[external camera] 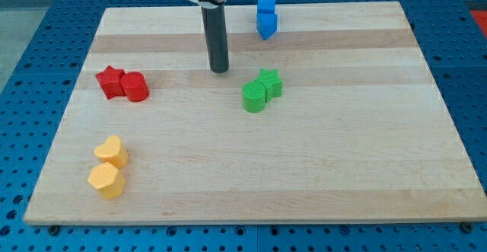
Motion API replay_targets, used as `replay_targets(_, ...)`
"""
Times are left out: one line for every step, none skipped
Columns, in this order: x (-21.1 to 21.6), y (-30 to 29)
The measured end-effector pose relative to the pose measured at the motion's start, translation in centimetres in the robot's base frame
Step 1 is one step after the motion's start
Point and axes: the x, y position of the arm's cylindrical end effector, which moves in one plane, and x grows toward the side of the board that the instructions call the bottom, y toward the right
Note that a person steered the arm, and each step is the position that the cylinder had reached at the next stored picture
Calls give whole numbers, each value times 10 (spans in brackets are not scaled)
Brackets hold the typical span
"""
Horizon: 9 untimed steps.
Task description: Slide the green star to the center right
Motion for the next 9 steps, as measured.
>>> replay_targets(3,0)
replay_targets(5,0)
replay_targets(6,0)
replay_targets(7,0)
replay_targets(7,0)
replay_targets(29,0)
replay_targets(35,1)
replay_targets(40,20)
replay_targets(42,60)
